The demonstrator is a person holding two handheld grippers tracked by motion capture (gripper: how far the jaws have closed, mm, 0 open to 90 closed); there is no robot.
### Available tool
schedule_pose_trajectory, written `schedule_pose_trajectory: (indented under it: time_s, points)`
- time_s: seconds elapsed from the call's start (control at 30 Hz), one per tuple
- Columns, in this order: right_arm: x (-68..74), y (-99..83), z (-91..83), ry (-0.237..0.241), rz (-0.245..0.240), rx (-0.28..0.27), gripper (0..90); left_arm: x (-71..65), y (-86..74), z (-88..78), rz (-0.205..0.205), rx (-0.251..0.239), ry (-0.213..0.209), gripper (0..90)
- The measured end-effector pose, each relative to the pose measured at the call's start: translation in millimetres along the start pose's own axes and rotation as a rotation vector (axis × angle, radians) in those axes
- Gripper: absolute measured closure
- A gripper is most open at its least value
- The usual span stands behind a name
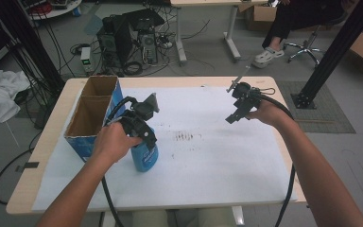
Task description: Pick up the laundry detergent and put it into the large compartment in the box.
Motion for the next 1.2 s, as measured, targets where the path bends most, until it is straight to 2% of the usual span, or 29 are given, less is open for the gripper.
schedule_pose_trajectory:
  time_s: [1.2]
  points:
    - [2.1,1.1,4.7,0.004,-0.010,0.014,17.0,1.4,2.0,2.7,-0.010,-0.014,0.026,36.5]
Point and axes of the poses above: each handheld gripper's, and its own axes: z roughly forward along the jaws, y roughly out of its top, x roughly to its left, the point moved 8 cm from there along z, roughly forward along the jaws, and after that the axes turned 6 degrees about z, right-handed, at the moved point
